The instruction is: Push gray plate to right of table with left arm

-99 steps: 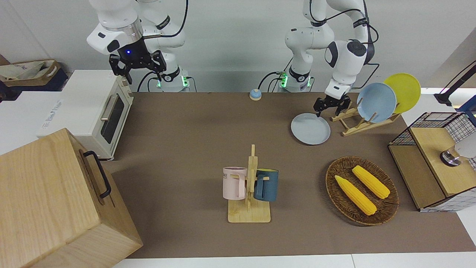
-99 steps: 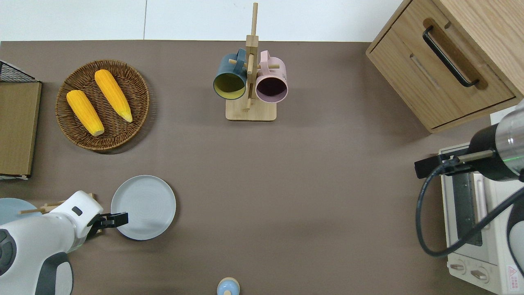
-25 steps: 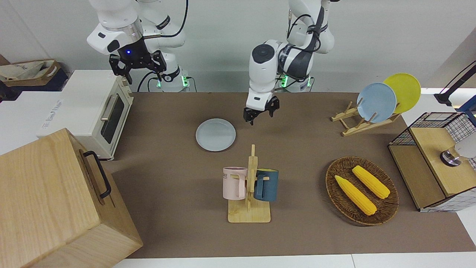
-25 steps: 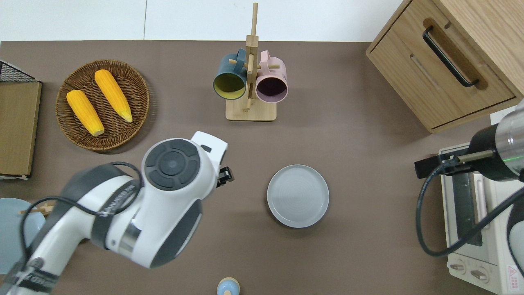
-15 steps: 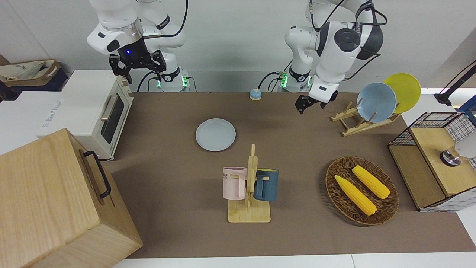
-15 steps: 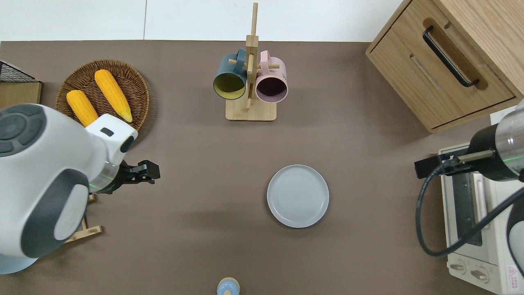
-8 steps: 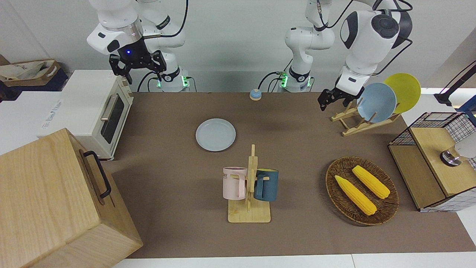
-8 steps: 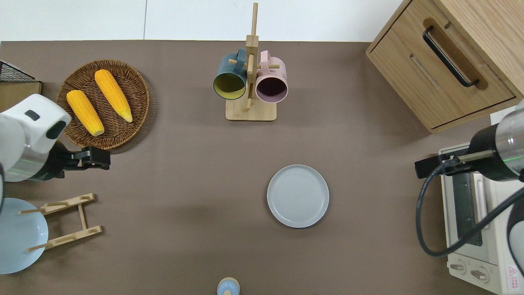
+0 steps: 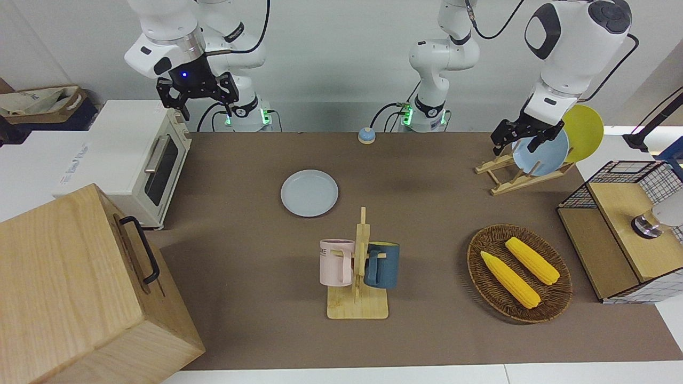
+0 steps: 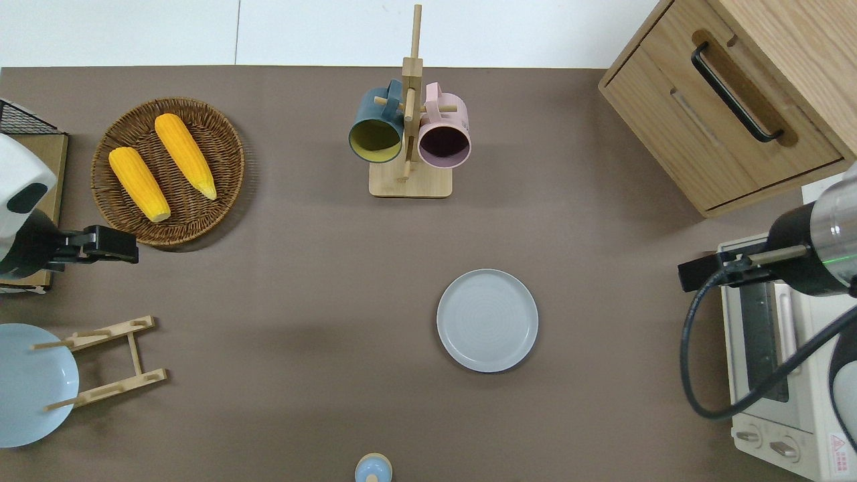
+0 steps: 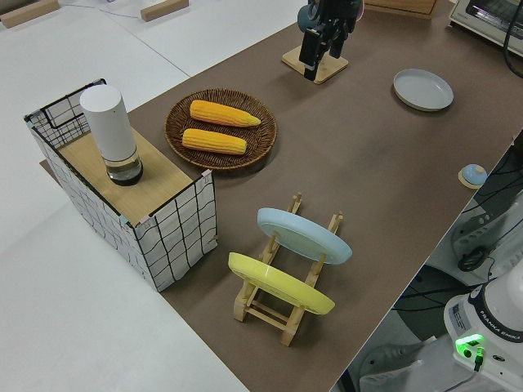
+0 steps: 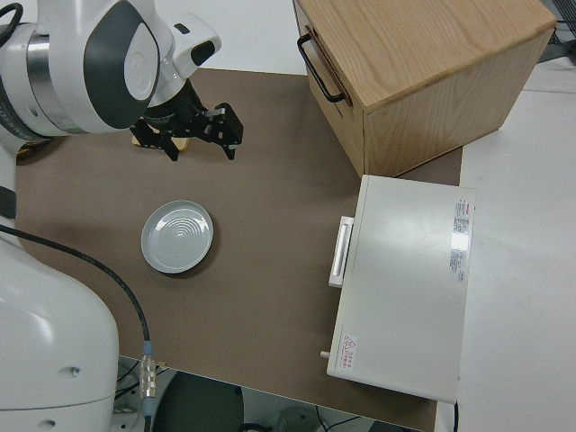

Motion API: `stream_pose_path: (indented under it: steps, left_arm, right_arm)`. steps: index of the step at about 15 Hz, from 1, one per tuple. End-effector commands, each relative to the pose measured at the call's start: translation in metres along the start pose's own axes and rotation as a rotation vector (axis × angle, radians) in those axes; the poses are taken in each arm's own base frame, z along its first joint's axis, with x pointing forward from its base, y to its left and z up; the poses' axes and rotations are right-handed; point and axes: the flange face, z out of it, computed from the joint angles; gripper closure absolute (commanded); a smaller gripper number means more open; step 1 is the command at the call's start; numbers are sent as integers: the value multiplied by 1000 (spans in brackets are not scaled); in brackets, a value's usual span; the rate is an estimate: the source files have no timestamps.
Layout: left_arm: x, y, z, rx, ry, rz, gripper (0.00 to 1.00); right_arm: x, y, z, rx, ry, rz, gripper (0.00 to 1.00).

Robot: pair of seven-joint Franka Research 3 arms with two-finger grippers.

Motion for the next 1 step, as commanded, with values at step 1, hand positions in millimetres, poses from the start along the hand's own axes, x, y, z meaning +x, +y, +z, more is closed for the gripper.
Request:
stream_pose_path:
  steps: [1]
  left_arm:
    - [3, 4, -5, -1, -10, 25, 0]
  right_arm:
    - [-3, 1, -4, 5, -4, 15, 17]
